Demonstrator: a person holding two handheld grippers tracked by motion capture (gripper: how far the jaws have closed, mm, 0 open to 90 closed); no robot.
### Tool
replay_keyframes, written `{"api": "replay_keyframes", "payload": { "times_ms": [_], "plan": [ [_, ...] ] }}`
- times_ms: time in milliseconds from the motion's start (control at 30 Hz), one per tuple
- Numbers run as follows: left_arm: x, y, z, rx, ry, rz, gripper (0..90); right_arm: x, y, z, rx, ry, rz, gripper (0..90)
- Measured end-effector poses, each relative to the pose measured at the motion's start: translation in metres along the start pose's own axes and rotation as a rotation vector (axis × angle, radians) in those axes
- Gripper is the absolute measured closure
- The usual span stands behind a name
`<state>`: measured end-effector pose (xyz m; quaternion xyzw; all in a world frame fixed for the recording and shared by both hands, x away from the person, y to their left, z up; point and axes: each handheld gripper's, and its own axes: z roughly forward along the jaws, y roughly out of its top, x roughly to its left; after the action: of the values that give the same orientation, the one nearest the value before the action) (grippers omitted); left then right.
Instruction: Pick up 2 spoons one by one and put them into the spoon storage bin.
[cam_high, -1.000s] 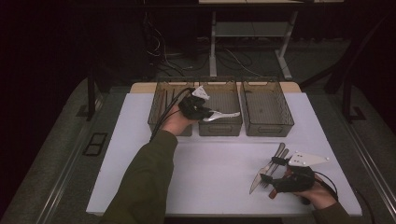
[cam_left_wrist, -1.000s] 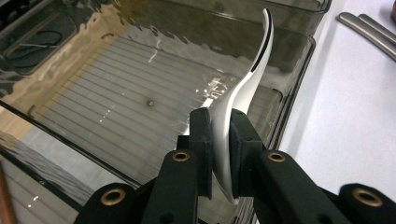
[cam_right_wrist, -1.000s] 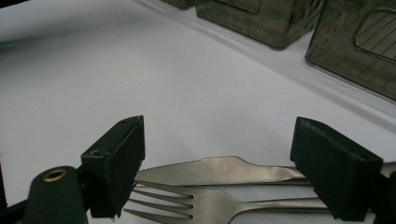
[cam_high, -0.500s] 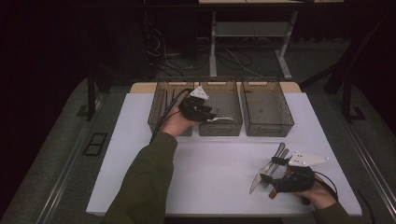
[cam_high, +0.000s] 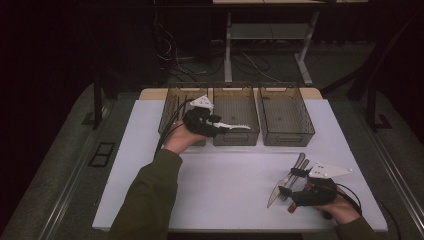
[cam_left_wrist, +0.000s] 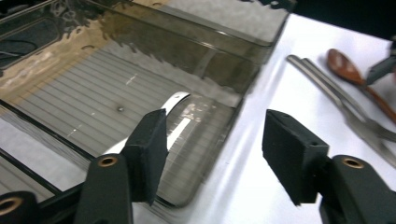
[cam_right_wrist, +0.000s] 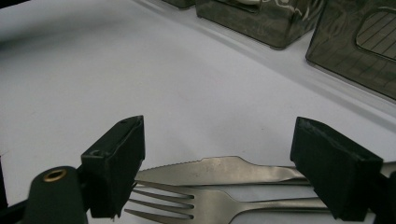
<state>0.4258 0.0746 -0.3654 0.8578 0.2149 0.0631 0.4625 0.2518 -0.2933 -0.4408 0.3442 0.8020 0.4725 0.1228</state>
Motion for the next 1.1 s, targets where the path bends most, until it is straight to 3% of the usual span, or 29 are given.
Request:
{"api": "replay_keyframes", "payload": {
  "times_ms": [400,933,1100],
  "plan": [
    [-0.029,-0.033,-0.029,-0.028,-0.006,-0.020,31.5,-0.002,0.000,0.000,0.004,-0.009,0.033,17.6],
    [-0.059,-0.093,-0.056,-0.032,0.044,-0.081,19.0,-0.004,0.002,-0.001,0.022,-0.016,0.047,15.4],
    [-0.069,-0.109,-0.060,-0.026,0.057,-0.091,14.1,-0.007,0.003,-0.003,0.043,0.002,0.080,15.4]
  ]
}}
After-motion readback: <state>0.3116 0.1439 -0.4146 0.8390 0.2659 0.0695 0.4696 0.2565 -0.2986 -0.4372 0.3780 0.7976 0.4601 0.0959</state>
